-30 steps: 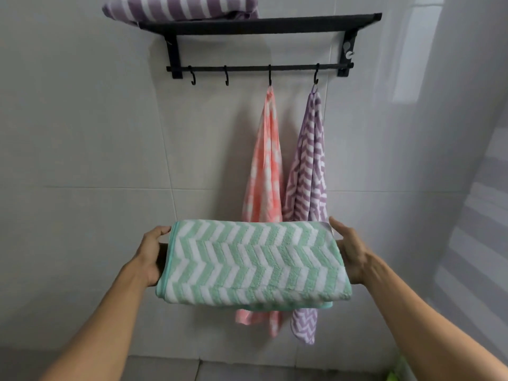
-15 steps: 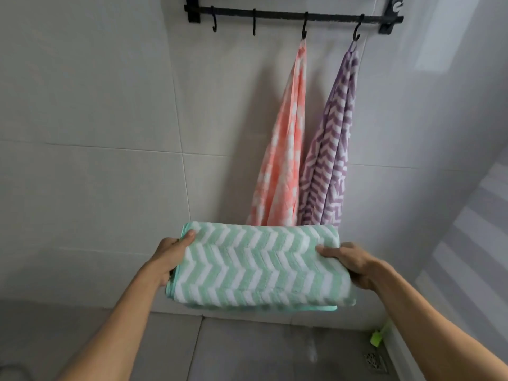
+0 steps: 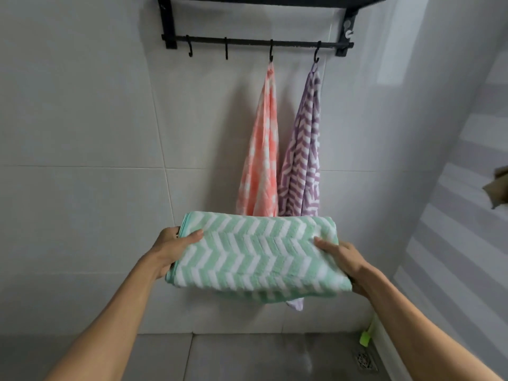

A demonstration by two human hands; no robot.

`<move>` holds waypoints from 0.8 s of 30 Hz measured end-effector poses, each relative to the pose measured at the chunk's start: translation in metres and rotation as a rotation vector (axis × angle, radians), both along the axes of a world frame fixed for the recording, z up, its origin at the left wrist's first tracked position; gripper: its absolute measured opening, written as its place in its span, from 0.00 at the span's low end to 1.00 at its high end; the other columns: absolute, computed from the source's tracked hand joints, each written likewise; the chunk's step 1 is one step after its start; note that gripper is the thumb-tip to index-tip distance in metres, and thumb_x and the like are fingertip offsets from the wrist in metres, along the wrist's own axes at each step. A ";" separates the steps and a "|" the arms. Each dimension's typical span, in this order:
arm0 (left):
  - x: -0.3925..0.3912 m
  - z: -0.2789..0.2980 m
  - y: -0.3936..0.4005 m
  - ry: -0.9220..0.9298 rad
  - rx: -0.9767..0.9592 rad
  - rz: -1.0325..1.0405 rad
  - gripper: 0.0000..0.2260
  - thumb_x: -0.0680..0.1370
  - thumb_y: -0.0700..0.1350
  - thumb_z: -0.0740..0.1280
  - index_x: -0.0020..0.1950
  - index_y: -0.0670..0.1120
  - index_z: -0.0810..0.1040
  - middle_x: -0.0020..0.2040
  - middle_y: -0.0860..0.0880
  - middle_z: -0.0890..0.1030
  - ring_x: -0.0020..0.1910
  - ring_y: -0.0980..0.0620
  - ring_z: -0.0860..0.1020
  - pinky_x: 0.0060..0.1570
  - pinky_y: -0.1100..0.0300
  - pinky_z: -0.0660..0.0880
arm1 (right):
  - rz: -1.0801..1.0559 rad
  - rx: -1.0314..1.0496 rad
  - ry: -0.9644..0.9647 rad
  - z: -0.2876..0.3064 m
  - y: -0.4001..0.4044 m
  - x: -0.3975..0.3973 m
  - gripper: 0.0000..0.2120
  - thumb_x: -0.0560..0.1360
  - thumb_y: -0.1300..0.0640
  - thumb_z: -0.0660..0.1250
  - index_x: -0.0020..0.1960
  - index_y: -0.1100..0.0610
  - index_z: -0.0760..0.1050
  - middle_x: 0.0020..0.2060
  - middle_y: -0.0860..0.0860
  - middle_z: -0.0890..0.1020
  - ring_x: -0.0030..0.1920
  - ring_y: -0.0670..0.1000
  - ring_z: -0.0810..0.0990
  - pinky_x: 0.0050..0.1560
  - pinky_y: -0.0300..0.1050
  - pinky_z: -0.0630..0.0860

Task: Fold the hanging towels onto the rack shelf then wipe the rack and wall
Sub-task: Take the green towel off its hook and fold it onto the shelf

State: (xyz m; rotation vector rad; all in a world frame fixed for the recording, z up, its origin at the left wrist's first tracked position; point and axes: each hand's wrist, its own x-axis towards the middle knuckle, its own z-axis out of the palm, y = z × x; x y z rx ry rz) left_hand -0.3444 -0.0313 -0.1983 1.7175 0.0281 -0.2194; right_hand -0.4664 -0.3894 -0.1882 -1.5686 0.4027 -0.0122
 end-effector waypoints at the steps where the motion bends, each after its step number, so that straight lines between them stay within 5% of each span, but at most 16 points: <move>1: -0.004 0.002 -0.006 -0.059 0.053 0.028 0.12 0.78 0.48 0.73 0.56 0.41 0.80 0.54 0.40 0.85 0.48 0.43 0.85 0.48 0.51 0.82 | 0.035 0.035 0.016 0.005 -0.008 -0.007 0.17 0.77 0.55 0.72 0.61 0.64 0.78 0.48 0.61 0.87 0.46 0.62 0.87 0.44 0.55 0.85; 4: -0.026 0.017 -0.037 -0.234 0.335 0.073 0.22 0.83 0.55 0.63 0.74 0.48 0.66 0.66 0.45 0.77 0.60 0.42 0.79 0.62 0.48 0.75 | 0.002 -0.032 -0.064 0.013 -0.035 -0.028 0.19 0.78 0.58 0.71 0.67 0.61 0.73 0.51 0.61 0.86 0.47 0.62 0.87 0.49 0.63 0.84; 7: -0.055 0.040 -0.078 -0.378 0.511 0.112 0.23 0.84 0.56 0.56 0.77 0.55 0.52 0.61 0.45 0.75 0.60 0.37 0.77 0.60 0.47 0.73 | -0.095 -0.120 -0.192 0.030 -0.061 -0.052 0.24 0.80 0.57 0.70 0.70 0.49 0.63 0.53 0.60 0.84 0.42 0.61 0.88 0.38 0.58 0.85; 9: -0.071 0.058 -0.104 -0.472 0.565 0.158 0.15 0.85 0.54 0.56 0.70 0.56 0.57 0.49 0.45 0.79 0.47 0.38 0.79 0.49 0.47 0.74 | -0.121 -0.132 -0.265 0.046 -0.082 -0.069 0.24 0.81 0.58 0.67 0.67 0.41 0.58 0.51 0.61 0.83 0.37 0.62 0.87 0.31 0.52 0.83; 11: -0.086 0.077 -0.125 -0.557 0.574 0.222 0.07 0.84 0.52 0.57 0.61 0.56 0.64 0.40 0.45 0.78 0.39 0.41 0.77 0.43 0.48 0.74 | -0.143 -0.244 -0.344 0.058 -0.106 -0.082 0.18 0.82 0.58 0.65 0.63 0.44 0.60 0.48 0.60 0.83 0.32 0.58 0.85 0.27 0.47 0.79; 13: -0.101 0.099 -0.143 -0.643 0.524 0.273 0.03 0.84 0.51 0.59 0.53 0.53 0.71 0.43 0.47 0.80 0.41 0.43 0.78 0.44 0.49 0.75 | -0.174 -0.384 -0.427 0.075 -0.125 -0.094 0.07 0.82 0.59 0.65 0.56 0.48 0.70 0.44 0.55 0.82 0.31 0.52 0.81 0.25 0.41 0.75; 15: -0.112 0.123 -0.157 -0.688 0.453 0.287 0.06 0.83 0.51 0.61 0.49 0.53 0.76 0.48 0.49 0.82 0.47 0.43 0.79 0.44 0.52 0.74 | -0.189 -0.435 -0.473 0.094 -0.141 -0.097 0.09 0.82 0.61 0.66 0.45 0.50 0.79 0.43 0.49 0.84 0.36 0.52 0.82 0.32 0.42 0.80; 18: -0.119 0.163 -0.176 -0.634 0.391 0.166 0.11 0.80 0.58 0.66 0.60 0.57 0.76 0.57 0.54 0.79 0.54 0.48 0.79 0.51 0.54 0.76 | -0.167 -0.377 -0.483 0.134 -0.160 -0.097 0.10 0.81 0.58 0.68 0.50 0.46 0.85 0.49 0.48 0.86 0.44 0.54 0.86 0.46 0.50 0.84; 21: -0.111 0.200 -0.187 -0.629 0.401 0.039 0.22 0.81 0.56 0.65 0.74 0.57 0.67 0.66 0.53 0.75 0.63 0.48 0.76 0.65 0.50 0.74 | -0.033 -0.264 -0.488 0.173 -0.178 -0.087 0.15 0.76 0.59 0.74 0.61 0.46 0.81 0.53 0.52 0.85 0.42 0.55 0.87 0.41 0.46 0.84; 24: -0.094 0.230 -0.193 -0.726 0.444 0.085 0.20 0.84 0.53 0.61 0.76 0.57 0.66 0.68 0.48 0.76 0.63 0.47 0.76 0.66 0.48 0.73 | -0.005 -0.276 -0.538 0.202 -0.189 -0.070 0.21 0.74 0.60 0.76 0.65 0.47 0.79 0.55 0.48 0.82 0.43 0.53 0.88 0.40 0.44 0.84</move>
